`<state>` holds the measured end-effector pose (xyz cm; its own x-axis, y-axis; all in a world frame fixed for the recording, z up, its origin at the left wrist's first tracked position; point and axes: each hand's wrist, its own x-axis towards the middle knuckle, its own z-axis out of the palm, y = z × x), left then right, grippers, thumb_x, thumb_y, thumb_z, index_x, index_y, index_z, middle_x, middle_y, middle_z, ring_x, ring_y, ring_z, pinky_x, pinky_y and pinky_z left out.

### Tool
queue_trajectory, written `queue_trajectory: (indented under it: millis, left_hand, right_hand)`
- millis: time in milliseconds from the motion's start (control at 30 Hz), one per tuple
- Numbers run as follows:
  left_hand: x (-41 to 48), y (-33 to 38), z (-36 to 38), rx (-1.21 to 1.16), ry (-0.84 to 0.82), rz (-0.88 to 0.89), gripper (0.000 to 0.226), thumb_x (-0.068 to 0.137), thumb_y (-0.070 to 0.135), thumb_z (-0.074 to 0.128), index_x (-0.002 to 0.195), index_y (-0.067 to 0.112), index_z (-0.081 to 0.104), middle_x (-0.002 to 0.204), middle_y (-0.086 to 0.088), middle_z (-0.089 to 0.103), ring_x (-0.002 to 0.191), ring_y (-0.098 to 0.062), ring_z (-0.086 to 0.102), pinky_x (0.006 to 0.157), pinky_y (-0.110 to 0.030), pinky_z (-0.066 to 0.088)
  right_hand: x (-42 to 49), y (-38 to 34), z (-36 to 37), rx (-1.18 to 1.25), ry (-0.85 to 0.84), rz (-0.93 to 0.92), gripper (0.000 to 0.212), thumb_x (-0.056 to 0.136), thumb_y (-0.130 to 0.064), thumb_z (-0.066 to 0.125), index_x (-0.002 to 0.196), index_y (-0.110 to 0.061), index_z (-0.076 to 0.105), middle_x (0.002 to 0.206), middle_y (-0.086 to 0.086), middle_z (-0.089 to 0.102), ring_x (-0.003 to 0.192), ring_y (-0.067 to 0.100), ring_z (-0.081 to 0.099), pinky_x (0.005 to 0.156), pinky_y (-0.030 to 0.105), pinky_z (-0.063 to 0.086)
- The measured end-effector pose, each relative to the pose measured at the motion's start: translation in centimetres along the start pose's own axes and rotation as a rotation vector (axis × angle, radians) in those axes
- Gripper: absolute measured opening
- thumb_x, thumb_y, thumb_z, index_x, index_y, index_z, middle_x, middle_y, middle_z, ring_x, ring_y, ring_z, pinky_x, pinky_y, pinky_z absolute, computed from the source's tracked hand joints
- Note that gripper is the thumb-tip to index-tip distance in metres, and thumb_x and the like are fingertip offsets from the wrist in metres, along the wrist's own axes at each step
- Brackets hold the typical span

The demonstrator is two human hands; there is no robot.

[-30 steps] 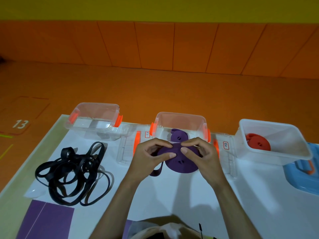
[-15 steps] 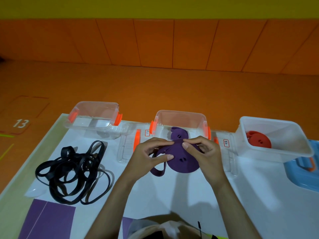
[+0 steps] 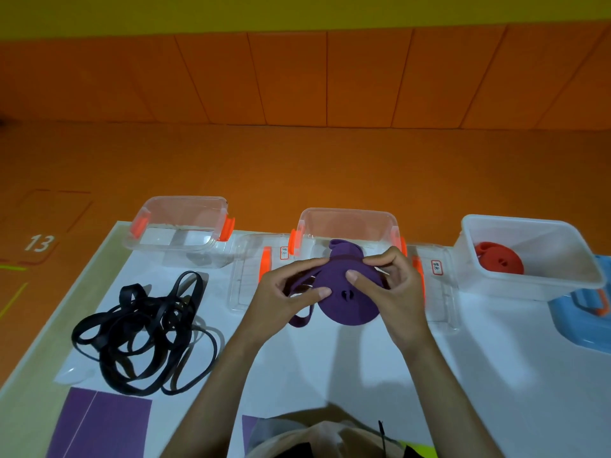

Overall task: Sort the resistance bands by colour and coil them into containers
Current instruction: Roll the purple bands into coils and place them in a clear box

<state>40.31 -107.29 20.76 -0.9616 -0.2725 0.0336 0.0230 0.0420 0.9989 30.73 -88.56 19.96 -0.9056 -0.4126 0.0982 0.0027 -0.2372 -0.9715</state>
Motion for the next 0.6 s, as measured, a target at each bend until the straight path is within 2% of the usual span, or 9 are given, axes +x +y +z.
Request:
queue_trajectory:
  millis: [133,233,300,367,433,533,600]
  left_hand:
    - [-0.3,-0.4,-0.9,-0.023,0.038,-0.015,0.043,0.085,0.007,0.087,0.118,0.032,0.08,0.118,0.002,0.079,0.111,-0.021,0.076,0.087,-0.025,0.061]
    - [-0.5,-0.9,-1.1,-0.026,0.092,-0.026,0.034,0.08,0.006,0.091,0.106,0.025,0.079,0.106,-0.002,0.08,0.101,-0.022,0.077,0.082,-0.025,0.061]
    - [-0.5,-1.0,-1.2,-0.034,0.133,-0.039,0.032,0.078,0.008,0.093,0.1,0.024,0.074,0.1,-0.003,0.078,0.095,-0.023,0.077,0.078,-0.025,0.061]
    - [-0.7,-1.0,-1.6,-0.073,0.14,-0.057,0.03,0.08,0.009,0.092,0.099,0.023,0.073,0.099,-0.003,0.078,0.091,-0.021,0.077,0.073,-0.025,0.061]
    - [-0.9,-0.9,-2.4,-0.081,0.13,-0.094,0.027,0.084,0.014,0.09,0.103,0.026,0.076,0.104,-0.001,0.079,0.09,-0.019,0.078,0.065,-0.024,0.059]
    - [-1.6,-1.3,-4.1,-0.096,0.13,-0.162,0.024,0.085,0.022,0.09,0.104,0.027,0.078,0.106,-0.001,0.079,0.086,-0.024,0.076,0.051,-0.03,0.052]
    - [-2.1,-1.8,-5.0,-0.121,0.124,-0.173,0.022,0.083,0.022,0.09,0.101,0.025,0.079,0.104,-0.003,0.079,0.086,-0.033,0.075,0.054,-0.041,0.055]
  right_hand:
    - [0.0,0.6,0.8,-0.052,-0.073,0.039,0.036,0.076,-0.027,0.091,0.09,-0.021,0.058,0.113,0.007,0.077,0.106,0.026,0.075,0.079,0.033,0.064]
    - [-0.1,0.7,1.7,-0.158,-0.1,0.067,0.044,0.078,-0.026,0.09,0.087,-0.017,0.047,0.102,0.01,0.077,0.096,0.025,0.077,0.074,0.036,0.064]
    - [-0.4,0.8,2.4,-0.152,-0.022,0.077,0.036,0.078,-0.023,0.09,0.095,-0.024,0.058,0.104,0.011,0.076,0.095,0.026,0.077,0.074,0.039,0.065]
    - [-0.8,1.0,3.2,-0.119,0.038,0.078,0.034,0.08,-0.022,0.088,0.106,-0.035,0.069,0.112,0.005,0.078,0.1,0.024,0.077,0.077,0.035,0.065]
    - [-1.0,1.3,4.1,-0.123,0.086,0.058,0.028,0.083,-0.022,0.085,0.104,-0.037,0.075,0.111,-0.001,0.079,0.102,0.02,0.076,0.079,0.031,0.063]
    - [-1.5,1.6,5.5,-0.138,0.063,0.086,0.02,0.083,-0.027,0.086,0.097,-0.032,0.072,0.104,0.001,0.079,0.1,0.022,0.076,0.077,0.031,0.063]
    - [-1.7,1.8,6.0,-0.207,0.013,0.133,0.025,0.082,-0.028,0.088,0.095,-0.026,0.066,0.102,0.003,0.078,0.099,0.024,0.076,0.074,0.032,0.063]
